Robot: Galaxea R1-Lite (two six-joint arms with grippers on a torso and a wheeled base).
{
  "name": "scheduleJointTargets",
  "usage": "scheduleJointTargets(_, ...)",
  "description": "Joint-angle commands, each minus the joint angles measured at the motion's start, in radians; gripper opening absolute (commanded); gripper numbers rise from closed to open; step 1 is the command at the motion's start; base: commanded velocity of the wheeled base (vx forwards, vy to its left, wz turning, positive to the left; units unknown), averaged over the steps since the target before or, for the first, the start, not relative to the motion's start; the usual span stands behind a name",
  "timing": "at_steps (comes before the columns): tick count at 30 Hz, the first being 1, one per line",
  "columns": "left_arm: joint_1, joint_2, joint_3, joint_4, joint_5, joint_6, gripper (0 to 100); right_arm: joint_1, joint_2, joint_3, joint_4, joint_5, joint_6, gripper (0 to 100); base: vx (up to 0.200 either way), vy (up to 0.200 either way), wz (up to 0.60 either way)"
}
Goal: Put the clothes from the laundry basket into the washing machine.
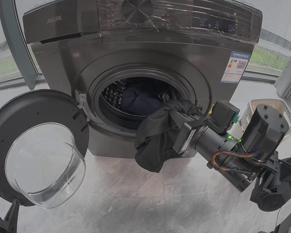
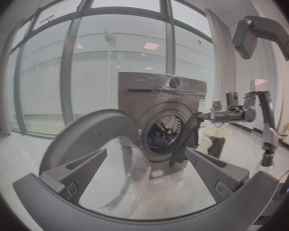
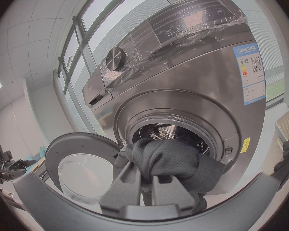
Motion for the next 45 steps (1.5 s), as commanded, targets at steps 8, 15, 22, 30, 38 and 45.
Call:
scheduleJointTargets(8, -0.017, 0.571, -0.044, -0.137, -0.385, 0.125, 100, 0.017, 0.092, -0.065, -0.067, 0.004, 0.01, 0, 0.0, 0.0, 0.0)
scheduleJointTargets(15, -0.205, 0.766, -0.05, -0.244, -0.374, 0.12, 100, 0.017, 0.104, -0.101, -0.068, 0.0, 0.01, 0, 0.0, 0.0, 0.0)
scheduleJointTargets(22, -0.278, 0.978, -0.076, -0.344, -0.333, 0.117, 100, 0.017, 0.104, -0.105, -0.068, -0.002, 0.01, 0, 0.0, 0.0, 0.0)
scheduleJointTargets(30, -0.326, 1.163, -0.103, -0.479, -0.331, 0.097, 100, 0.019, 0.105, -0.105, -0.068, 0.0, 0.01, 0, 0.0, 0.0, 0.0)
scheduleJointTargets(38, -0.412, 1.289, -0.168, -0.496, -0.218, 0.008, 100, 0.019, 0.107, -0.106, -0.07, 0.0, 0.011, 0, 0.0, 0.0, 0.0)
scheduleJointTargets(45, -0.493, 1.393, -0.186, -0.591, -0.127, -0.072, 100, 0.019, 0.119, -0.101, -0.099, -0.004, 0.01, 0, 0.0, 0.0, 0.0)
